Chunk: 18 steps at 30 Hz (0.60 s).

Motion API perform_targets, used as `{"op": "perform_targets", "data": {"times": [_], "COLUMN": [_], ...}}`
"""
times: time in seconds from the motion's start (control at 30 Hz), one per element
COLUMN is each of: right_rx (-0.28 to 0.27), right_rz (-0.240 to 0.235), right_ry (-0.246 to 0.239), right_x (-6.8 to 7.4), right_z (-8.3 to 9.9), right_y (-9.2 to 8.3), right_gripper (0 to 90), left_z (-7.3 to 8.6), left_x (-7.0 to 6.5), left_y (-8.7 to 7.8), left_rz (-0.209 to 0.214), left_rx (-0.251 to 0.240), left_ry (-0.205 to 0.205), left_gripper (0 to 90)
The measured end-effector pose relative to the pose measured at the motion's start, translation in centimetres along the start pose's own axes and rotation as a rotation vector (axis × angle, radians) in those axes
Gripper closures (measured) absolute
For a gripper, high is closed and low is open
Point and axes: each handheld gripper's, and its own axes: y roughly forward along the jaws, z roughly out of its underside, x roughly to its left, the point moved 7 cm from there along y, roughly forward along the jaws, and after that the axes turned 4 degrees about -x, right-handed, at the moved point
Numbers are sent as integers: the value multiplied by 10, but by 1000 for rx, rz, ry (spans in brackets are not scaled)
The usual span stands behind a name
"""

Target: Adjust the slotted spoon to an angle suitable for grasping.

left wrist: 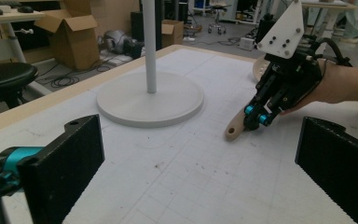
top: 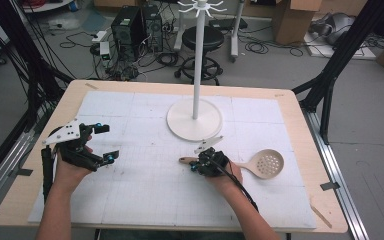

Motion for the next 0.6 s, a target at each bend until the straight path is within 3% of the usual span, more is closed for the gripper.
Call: {"op": "perform_targets", "data": {"times": [0.3, 0.6], "right_rx": [-18, -22], "right_rz": [33, 43], "right_ry": [47, 63], "right_x": [-15, -21], "right_z": [-4, -5], "right_y": [4, 4], "right_gripper": [900, 900], "left_z": [1, 1], "left_x": [0, 0], "left_y": [0, 0], "left_rz": [0, 1], "left_rx": [4, 4], "left_ry": [0, 2], "left_gripper": [17, 17]}}
